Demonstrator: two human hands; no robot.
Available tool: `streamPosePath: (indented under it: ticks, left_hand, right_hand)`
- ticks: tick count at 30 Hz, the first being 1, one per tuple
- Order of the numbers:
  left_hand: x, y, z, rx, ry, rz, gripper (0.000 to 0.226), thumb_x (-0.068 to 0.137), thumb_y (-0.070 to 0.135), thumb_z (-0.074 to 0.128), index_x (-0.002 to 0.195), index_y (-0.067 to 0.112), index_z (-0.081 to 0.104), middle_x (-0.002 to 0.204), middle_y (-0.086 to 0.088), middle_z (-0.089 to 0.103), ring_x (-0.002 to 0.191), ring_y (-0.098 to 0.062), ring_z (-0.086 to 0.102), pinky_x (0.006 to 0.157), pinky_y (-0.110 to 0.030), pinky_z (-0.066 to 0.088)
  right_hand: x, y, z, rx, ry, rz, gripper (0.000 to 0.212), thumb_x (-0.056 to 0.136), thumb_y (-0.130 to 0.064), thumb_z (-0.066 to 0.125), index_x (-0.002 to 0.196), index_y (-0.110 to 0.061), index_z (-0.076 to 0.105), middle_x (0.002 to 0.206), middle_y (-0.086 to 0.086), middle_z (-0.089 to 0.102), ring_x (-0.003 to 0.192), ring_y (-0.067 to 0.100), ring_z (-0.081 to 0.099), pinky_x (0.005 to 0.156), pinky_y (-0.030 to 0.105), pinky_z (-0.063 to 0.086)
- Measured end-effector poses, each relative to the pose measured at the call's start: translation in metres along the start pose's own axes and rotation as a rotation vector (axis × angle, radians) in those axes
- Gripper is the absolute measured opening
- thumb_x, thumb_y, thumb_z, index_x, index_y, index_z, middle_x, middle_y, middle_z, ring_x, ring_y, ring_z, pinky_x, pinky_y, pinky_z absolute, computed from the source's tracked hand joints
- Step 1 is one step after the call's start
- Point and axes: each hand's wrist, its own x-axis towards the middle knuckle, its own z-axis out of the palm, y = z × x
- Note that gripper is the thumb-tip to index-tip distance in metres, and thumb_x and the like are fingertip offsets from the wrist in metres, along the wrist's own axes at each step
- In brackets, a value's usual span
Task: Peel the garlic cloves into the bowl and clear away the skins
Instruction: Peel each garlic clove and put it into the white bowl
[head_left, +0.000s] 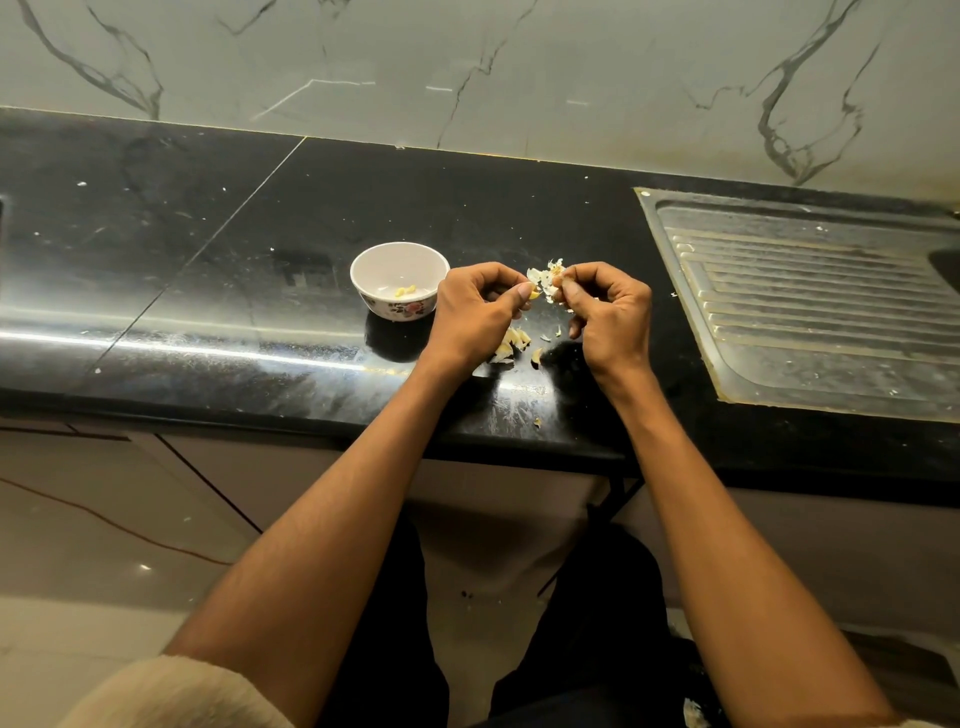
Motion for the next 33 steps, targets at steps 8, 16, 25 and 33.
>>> streamPosePath:
  ticks: [8,16,25,33]
  left_hand:
    - [0.0,-0.001,0.0,-0.006,0.0,0.0,0.005,0.093,0.01,0.073,0.091,0.006,0.077,0.077,-0.009,0.075,0.067,-0.01,0.067,0.071,-0.025,0.058]
    - [0.0,0.001,-0.001,-0.01,0.001,-0.002,0.01,0.095,0.009,0.07,0.092,0.003,0.077,0.075,-0.006,0.074,0.065,-0.005,0.066,0.066,-0.018,0.053]
    - [0.001,-0.002,-0.001,-0.019,-0.017,-0.003,0.007,0.094,0.008,0.07,0.091,0.005,0.076,0.074,-0.003,0.073,0.066,-0.006,0.066,0.067,-0.019,0.053]
    - [0.001,-0.002,0.0,0.0,0.02,0.007,0.004,0.09,0.004,0.075,0.092,0.006,0.078,0.081,-0.003,0.076,0.073,-0.007,0.069,0.07,-0.018,0.054]
  right_hand:
    - [0.003,0.005,0.002,-0.119,-0.014,-0.008,0.029,0.092,0.009,0.061,0.093,-0.016,0.073,0.087,-0.003,0.073,0.079,0.003,0.067,0.071,0.017,0.053]
    - [-0.003,-0.003,0.001,-0.183,-0.005,-0.097,0.009,0.082,-0.011,0.078,0.089,-0.009,0.074,0.084,-0.006,0.071,0.07,0.003,0.059,0.069,0.02,0.052]
    - [-0.006,-0.002,0.004,-0.267,0.001,-0.166,0.01,0.078,-0.011,0.085,0.08,-0.009,0.075,0.078,-0.001,0.073,0.066,0.005,0.061,0.065,0.027,0.055]
    - [-0.006,-0.003,0.003,-0.293,-0.019,-0.134,0.002,0.083,-0.012,0.08,0.082,-0.011,0.081,0.077,-0.004,0.076,0.069,0.012,0.071,0.067,0.026,0.058]
